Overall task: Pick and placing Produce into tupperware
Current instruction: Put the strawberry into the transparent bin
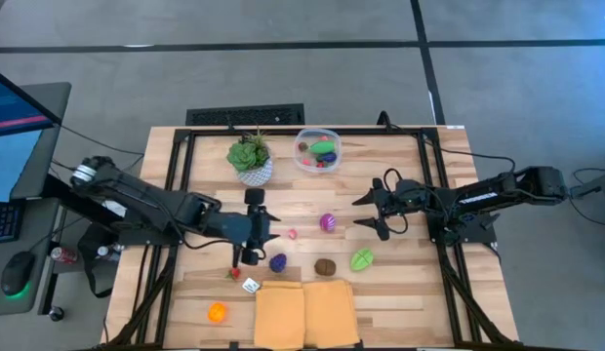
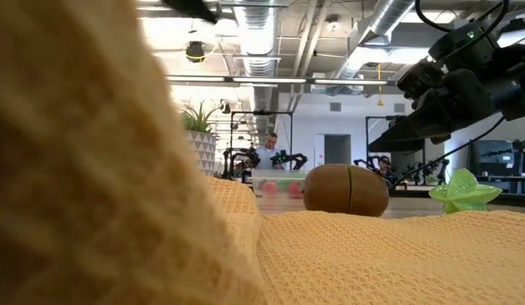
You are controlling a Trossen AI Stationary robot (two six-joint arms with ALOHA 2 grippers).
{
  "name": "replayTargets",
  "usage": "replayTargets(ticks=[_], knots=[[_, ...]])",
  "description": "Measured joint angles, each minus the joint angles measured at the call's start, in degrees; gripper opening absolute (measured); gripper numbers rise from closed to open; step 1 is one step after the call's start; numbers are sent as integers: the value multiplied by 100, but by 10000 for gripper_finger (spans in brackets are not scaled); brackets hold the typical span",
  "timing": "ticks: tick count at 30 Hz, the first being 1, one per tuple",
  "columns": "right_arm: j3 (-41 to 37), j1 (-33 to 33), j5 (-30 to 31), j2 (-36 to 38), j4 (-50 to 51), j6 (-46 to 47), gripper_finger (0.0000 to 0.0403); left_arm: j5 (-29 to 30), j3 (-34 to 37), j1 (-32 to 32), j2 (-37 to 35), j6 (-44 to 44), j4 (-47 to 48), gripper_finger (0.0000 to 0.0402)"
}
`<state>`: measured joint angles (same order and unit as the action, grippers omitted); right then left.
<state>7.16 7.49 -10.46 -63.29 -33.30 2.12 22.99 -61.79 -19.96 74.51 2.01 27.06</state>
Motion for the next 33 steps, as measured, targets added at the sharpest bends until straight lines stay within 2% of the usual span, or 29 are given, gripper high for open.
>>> replayTargets(ticks=[3, 7, 17, 19, 22, 24, 29, 33], knots=[[2, 21, 1, 0, -84, -10, 315, -82, 784, -32, -363, -149, -722, 169], [2, 69, 2, 0, -165, -45, 315, -105, 1445, -33, -608, -509, -1182, 169], [2, 213, 3, 0, -139, -60, 315, -28, 1702, -2, -622, -1670, -972, 169], [2, 212, 3, 0, -129, -71, 315, -455, 1688, 22, -622, -1808, -782, 169], [2, 208, 2, 0, -78, -106, 315, -1441, 1647, 35, -622, -1771, -84, 169], [2, 210, 2, 0, -41, -110, 315, -1840, 1647, 26, -622, -2025, 264, 169], [2, 210, 2, 0, -15, -109, 315, -2155, 1641, -132, -620, -2655, 713, 169], [0, 210, 2, 0, -17, -108, 315, -2131, 1639, -403, -618, -2874, 707, 169]])
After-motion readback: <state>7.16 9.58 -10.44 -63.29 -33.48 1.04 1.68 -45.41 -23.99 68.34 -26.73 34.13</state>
